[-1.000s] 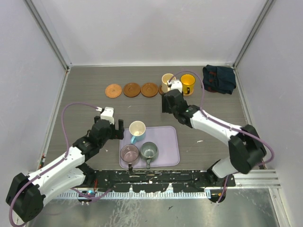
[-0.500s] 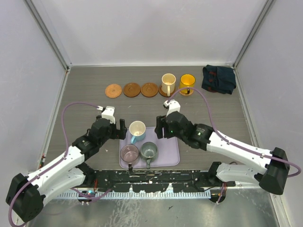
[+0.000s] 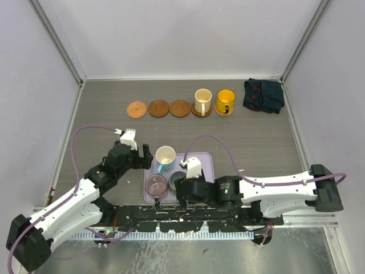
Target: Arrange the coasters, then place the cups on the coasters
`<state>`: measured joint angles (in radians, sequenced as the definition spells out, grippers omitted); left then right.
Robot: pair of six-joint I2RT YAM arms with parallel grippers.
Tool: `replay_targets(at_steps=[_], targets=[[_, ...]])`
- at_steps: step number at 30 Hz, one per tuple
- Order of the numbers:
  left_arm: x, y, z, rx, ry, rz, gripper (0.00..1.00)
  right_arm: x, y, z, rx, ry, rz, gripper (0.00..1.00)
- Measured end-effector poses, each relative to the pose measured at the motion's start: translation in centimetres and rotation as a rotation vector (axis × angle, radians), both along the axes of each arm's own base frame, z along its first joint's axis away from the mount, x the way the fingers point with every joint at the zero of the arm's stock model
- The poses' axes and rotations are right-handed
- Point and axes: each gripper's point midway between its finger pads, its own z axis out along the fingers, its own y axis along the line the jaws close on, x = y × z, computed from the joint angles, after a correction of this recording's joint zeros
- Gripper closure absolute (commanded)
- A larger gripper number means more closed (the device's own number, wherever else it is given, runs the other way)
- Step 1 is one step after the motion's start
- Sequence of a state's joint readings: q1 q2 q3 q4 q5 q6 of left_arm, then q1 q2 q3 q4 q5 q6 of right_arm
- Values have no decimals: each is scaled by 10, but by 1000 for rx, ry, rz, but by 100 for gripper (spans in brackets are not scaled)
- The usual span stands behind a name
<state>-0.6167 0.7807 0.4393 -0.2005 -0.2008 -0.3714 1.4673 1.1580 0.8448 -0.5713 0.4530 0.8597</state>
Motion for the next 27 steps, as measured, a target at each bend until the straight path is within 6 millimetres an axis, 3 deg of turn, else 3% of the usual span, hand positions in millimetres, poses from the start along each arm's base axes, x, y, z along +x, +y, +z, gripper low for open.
replay_targets(at_steps=[5,10,16,21,27], targets=[[-3,-3,-2,-18,19,-5,7,-29,-1,-23,-87,0,-4,27],[-6,-6,1,-46,26,-14,7,-42,6,-30,-127,-18,-40,26],[-8,-7,11,-76,-4,-22,7,-39,18,-34,-147,-50,-104,26],[-9,-7,10,-78,-2,-26,7,-31,18,-40,-183,-78,-170,39],[-11,-7,7,-75,7,-31,7,-17,13,-50,-225,-84,-222,41]])
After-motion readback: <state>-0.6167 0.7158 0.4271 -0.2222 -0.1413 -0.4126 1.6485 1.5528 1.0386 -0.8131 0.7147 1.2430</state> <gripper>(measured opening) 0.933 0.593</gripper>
